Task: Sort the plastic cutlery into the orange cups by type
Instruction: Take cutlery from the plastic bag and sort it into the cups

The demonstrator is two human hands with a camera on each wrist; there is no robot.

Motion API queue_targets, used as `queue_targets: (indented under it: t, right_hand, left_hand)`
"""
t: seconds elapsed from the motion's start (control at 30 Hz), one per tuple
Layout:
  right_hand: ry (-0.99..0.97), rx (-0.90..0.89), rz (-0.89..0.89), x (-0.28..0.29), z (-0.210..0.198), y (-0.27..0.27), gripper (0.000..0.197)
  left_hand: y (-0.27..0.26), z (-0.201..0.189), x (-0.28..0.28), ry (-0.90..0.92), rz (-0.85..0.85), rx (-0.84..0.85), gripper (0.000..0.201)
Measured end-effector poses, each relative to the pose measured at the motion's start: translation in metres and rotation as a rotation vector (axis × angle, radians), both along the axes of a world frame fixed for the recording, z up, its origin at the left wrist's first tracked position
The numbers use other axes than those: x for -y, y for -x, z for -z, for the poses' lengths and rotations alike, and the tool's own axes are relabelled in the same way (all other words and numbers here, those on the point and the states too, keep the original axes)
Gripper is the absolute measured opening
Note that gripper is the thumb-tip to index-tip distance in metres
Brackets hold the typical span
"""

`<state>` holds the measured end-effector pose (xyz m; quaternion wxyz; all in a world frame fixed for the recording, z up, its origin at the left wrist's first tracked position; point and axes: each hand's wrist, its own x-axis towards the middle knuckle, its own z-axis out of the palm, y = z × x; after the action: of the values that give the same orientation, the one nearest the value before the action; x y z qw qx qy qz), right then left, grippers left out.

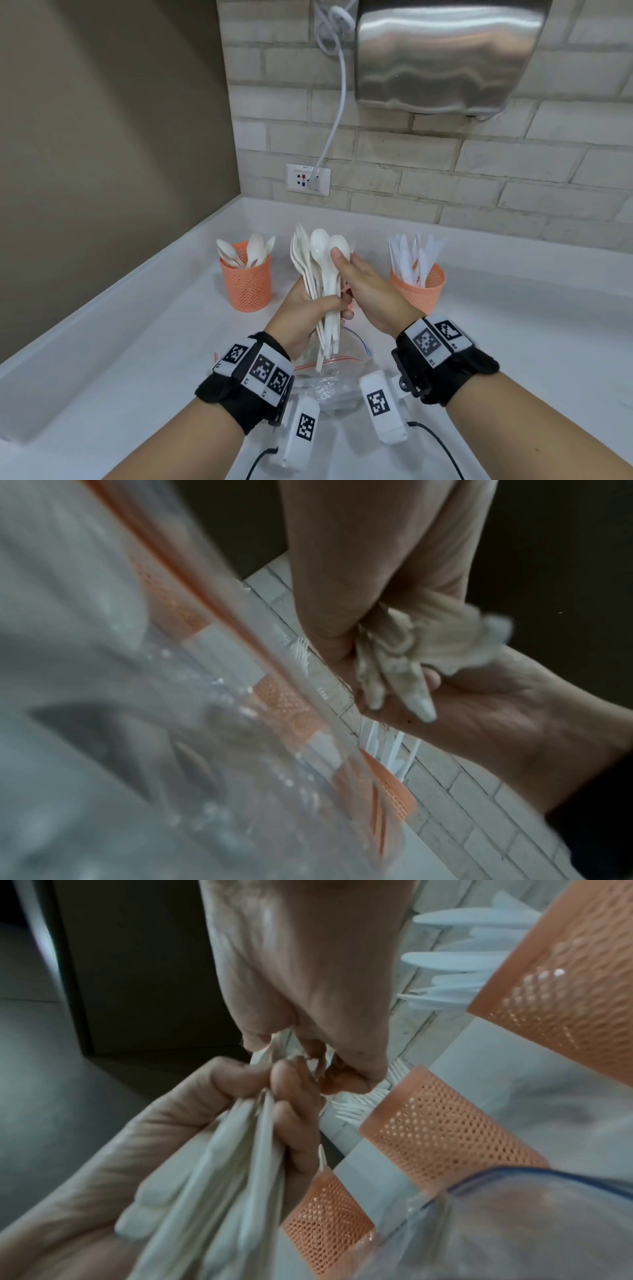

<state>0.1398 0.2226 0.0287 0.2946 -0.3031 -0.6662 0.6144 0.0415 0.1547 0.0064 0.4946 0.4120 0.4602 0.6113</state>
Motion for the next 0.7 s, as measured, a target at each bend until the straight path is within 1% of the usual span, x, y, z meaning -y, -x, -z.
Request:
queue_targets:
  t: [0.07, 0.17, 0.23, 0.3, 0.33, 0.37, 0.43, 0.5, 0.57, 0.7]
  right_hand:
    - [-0.019, -0.013, 0.072, -0.003, 0.002, 0.003, 0.04]
    - [0.027, -0.069, 0.157, -0.004, 0.005, 0.004, 0.037]
    - [0.011, -0.049, 0.124, -0.003, 0.009, 0.003, 0.03]
    - [-0.034, -0.031, 0.085, 0.0, 0.01, 0.0, 0.016]
    - [-0.047, -0.028, 0.08, 0.002, 0.01, 0.0, 0.012]
    - [-0.06, -0.027, 0.074, 0.003, 0.009, 0.0, 0.013]
    - [-0.091, -0.01, 0.068, 0.004, 0.01, 0.001, 0.014]
    - [-0.114, -0.002, 0.05, 0.007, 0.01, 0.002, 0.01]
    - [-0.111, -0.021, 0.059, 0.009, 0.008, 0.003, 0.011]
    - [-0.062, -0.176, 0.203, 0.008, 0.0, 0.004, 0.016]
  left_hand:
    - [0.002, -0.002, 0.001, 0.041, 0.001, 0.083, 0.025]
    - [0.007, -0.003, 0.0, 0.103, -0.008, 0.181, 0.02]
    - [0.01, -0.002, -0.001, 0.117, -0.013, 0.225, 0.022]
    - [0.013, 0.0, -0.002, 0.131, -0.038, 0.253, 0.029]
    - [0.013, 0.0, -0.002, 0.132, -0.05, 0.27, 0.031]
    - [0.013, 0.001, -0.002, 0.128, -0.06, 0.285, 0.032]
    - [0.011, 0.0, -0.002, 0.102, -0.059, 0.279, 0.028]
    - [0.008, -0.001, -0.002, 0.071, -0.055, 0.247, 0.024]
    - [0.006, -0.005, -0.002, 0.056, -0.062, 0.243, 0.022]
    - [0.01, -0.01, -0.002, 0.087, -0.04, 0.274, 0.024]
